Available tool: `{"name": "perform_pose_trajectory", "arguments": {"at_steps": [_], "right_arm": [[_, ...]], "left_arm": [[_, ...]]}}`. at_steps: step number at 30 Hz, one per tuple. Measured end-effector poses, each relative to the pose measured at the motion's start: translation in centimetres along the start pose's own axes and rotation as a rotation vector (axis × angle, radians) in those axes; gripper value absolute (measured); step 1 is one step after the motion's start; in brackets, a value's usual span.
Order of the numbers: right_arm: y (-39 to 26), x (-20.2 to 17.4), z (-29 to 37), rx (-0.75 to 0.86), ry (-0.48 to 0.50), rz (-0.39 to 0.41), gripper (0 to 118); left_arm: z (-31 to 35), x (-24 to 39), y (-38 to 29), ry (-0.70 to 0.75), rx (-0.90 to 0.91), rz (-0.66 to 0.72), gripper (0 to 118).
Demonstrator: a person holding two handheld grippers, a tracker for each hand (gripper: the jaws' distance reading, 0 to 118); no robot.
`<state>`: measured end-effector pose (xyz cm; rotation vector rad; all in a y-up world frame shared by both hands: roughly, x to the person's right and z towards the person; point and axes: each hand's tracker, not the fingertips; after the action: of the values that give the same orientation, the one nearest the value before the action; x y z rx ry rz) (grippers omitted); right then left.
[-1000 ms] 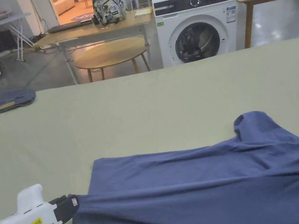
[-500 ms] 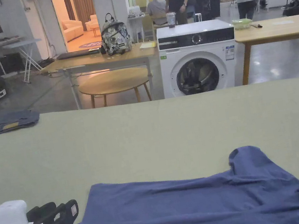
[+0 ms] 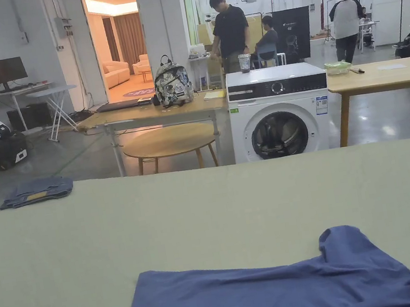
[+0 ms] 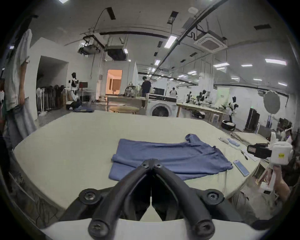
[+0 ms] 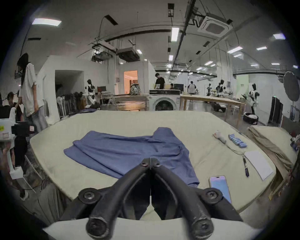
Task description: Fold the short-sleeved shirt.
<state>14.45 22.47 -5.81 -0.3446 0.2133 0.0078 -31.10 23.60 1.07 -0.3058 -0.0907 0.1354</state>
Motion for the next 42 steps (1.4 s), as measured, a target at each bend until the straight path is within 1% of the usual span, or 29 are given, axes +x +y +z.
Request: {"name": "perform_pose_trajectory", "arguments": {"at_steps": [4,6,7,8,9,10,11,13,15,18,19,20,21,22,24,26,27,28,29,32,33,34,35,36,37,38,39,40,42], "right_arm": [[0.3,0.2,0.0,0.0,0.019,-0.012,0],[0.4,0.4,0.0,0.002,0.026,-0.021,0],[0.3,0.6,-0.1,-0.003,0.032,-0.035,0],[0.2,0.9,-0.2,-0.009,0.038,-0.05,0],[-0.2,1.3,-0.5,-0.016,0.037,-0.068,0],[-0.5,1.7,-0.8,-0.03,0.036,-0.084,0],[-0.8,2.0,-1.0,-0.044,0.035,-0.098,0],[-1.5,2.7,-1.4,-0.075,0.013,-0.114,0],[-2.1,3.4,-1.6,-0.108,-0.01,-0.122,0],[-2.8,4.4,-1.5,-0.138,-0.044,-0.127,0],[-2.9,4.7,-1.4,-0.146,-0.057,-0.13,0],[-3.1,4.9,-1.3,-0.149,-0.066,-0.133,0],[-3.3,5.2,-1.3,-0.153,-0.074,-0.138,0],[-3.4,5.5,-1.5,-0.16,-0.081,-0.143,0],[-3.5,6.1,-2.3,-0.169,-0.096,-0.157,0],[-3.5,6.9,-3.5,-0.167,-0.135,-0.182,1],[-3.6,7.5,-4.6,-0.173,-0.18,-0.195,20],[-3.9,8.2,-6.1,-0.206,-0.213,-0.205,66],[-4.0,8.6,-7.7,-0.256,-0.23,-0.225,85],[-6.0,10.5,-13.2,-0.371,-0.28,-0.24,83],[-6.9,11.1,-14.8,-0.416,-0.313,-0.253,80],[-7.7,11.5,-16.2,-0.457,-0.3,-0.273,67],[-8.6,11.9,-17.1,-0.486,-0.267,-0.31,67],[-8.8,11.5,-17.2,-0.481,-0.322,-0.28,63],[-8.4,10.9,-16.0,-0.383,-0.301,-0.231,43],[-8.1,10.5,-15.7,-0.398,-0.296,-0.229,18],[-7.9,10.7,-15.7,-0.403,-0.283,-0.238,6],[-7.7,11.0,-15.6,-0.397,-0.234,-0.293,6],[-7.3,11.5,-15.4,-0.403,-0.222,-0.34,6]], "left_arm": [[-1.6,-2.0,0.8,-0.021,-0.026,0.051,0],[-3.7,-3.6,1.0,0.034,-0.098,0.064,0],[-5.4,-4.6,1.0,0.057,-0.14,0.068,21],[-7.0,-5.7,0.8,0.06,-0.194,0.075,47],[-8.9,-6.9,0.3,0.053,-0.243,0.094,61],[-11.0,-8.2,-0.4,0.068,-0.332,0.126,58],[-12.7,-9.2,-0.9,0.05,-0.316,0.155,58],[-16.9,-11.3,-2.6,0.081,-0.398,0.186,58],[-20.5,-12.1,-3.9,0.141,-0.458,0.174,58],[-23.7,-12.5,-5.8,0.148,-0.596,0.214,55],[-23.8,-12.1,-6.0,0.179,-0.565,0.188,44],[-23.3,-11.6,-5.5,0.145,-0.516,0.146,37],[-23.5,-11.0,-5.0,0.139,-0.544,0.139,21],[-23.4,-10.2,-5.0,0.083,-0.559,0.152,0],[-24.4,-9.2,-5.5,0.161,-0.587,0.077,0],[-24.5,-9.3,-5.6,0.148,-0.589,0.09,0],[-24.3,-9.4,-5.4,0.143,-0.591,0.095,0],[-24.3,-9.4,-5.2,0.14,-0.595,0.107,0],[-23.9,-9.2,-5.1,0.136,-0.598,0.11,0],[-23.4,-8.8,-5.0,0.135,-0.596,0.126,0],[-23.4,-8.9,-5.2,0.134,-0.594,0.134,0],[-23.3,-9.0,-5.5,0.133,-0.588,0.133,0],[-23.2,-8.9,-5.5,0.131,-0.584,0.133,0],[-23.1,-8.8,-5.5,0.129,-0.581,0.135,0],[-23.1,-8.6,-5.5,0.13,-0.582,0.136,0],[-23.1,-8.9,-5.5,0.131,-0.582,0.134,0],[-23.0,-8.7,-5.4,0.132,-0.581,0.131,0],[-22.9,-8.7,-5.2,0.125,-0.589,0.116,0],[-22.7,-9.4,-4.9,0.1,-0.588,0.104,0]]}}
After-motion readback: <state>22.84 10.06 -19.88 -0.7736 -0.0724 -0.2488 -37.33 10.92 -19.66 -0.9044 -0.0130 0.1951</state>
